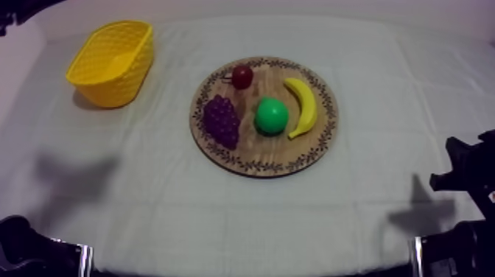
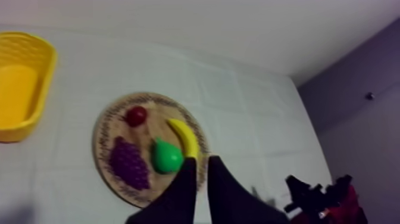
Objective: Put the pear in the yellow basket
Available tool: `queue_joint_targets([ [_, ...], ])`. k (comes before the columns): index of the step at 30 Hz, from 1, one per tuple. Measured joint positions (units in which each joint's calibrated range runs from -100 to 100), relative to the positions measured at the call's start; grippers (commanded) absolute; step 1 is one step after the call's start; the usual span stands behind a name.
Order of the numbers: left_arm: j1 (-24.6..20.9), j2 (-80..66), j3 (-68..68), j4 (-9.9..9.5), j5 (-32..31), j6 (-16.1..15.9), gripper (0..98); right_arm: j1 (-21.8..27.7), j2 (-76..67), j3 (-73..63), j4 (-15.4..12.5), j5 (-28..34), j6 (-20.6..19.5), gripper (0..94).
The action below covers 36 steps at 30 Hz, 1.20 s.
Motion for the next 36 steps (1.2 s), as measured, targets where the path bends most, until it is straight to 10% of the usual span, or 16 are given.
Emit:
queue_joint_targets([
  [8, 5.78, 13.05, -8.00, 0.85, 0.14, 1.35, 8.5, 0.00, 0.00, 0.00, 0.00, -0.05, 0.00, 0.3],
  [32, 1.74, 45.77, -8.55, 7.81, -7.29, -3.86, 10.7, 0.00, 0.00, 0.00, 0.00, -0.05, 0.00, 0.3],
  [36, 1.95, 47.67, -8.92, 7.34, -7.83, -3.57, 35.8, 0.00, 0.00, 0.00, 0.00, -0.05, 0.00, 0.3],
])
